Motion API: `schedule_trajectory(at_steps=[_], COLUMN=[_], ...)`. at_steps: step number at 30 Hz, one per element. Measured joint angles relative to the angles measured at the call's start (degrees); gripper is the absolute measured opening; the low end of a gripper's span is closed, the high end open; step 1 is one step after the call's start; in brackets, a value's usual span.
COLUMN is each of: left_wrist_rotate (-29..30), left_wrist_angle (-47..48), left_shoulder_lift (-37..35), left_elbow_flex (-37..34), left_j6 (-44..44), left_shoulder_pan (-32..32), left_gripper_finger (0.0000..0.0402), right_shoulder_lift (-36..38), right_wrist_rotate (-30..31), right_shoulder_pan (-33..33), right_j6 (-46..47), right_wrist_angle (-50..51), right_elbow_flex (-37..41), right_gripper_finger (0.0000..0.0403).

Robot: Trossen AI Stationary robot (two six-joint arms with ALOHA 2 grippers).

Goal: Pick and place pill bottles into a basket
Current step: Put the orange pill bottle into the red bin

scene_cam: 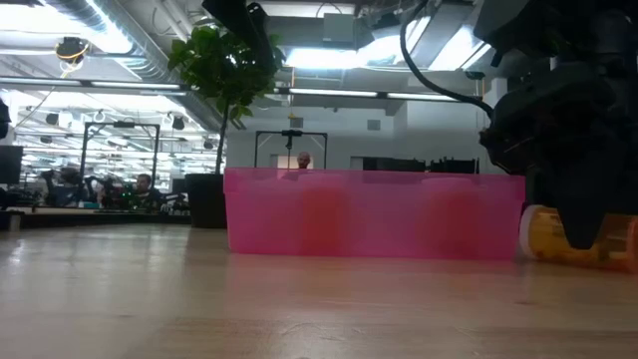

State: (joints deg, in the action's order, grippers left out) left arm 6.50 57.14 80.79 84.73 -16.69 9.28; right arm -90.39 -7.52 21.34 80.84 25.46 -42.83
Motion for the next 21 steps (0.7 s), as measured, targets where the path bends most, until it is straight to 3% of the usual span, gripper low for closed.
schedule_trajectory(at_steps=[13,21], left_wrist_rotate=[0.02,0.23], left_wrist_angle=[0.07,0.07], left_shoulder_lift=[0.0,0.0], left_elbow_flex=[0.0,0.0], left_j6=[0.02,0.04], left_shoulder_pan=[0.0,0.0], left_gripper_finger=[0.0375,0.0375], right_shoulder_lift=[-0.09,-0.51], right_wrist_rotate=[4.6,9.39], right_shoulder_pan=[3.82,8.15], right_j6=[-0.41,-0.31], right_wrist_angle=[0.82,1.06], right_elbow_flex=[0.09,-1.81], right_gripper_finger=[0.0188,0.0187])
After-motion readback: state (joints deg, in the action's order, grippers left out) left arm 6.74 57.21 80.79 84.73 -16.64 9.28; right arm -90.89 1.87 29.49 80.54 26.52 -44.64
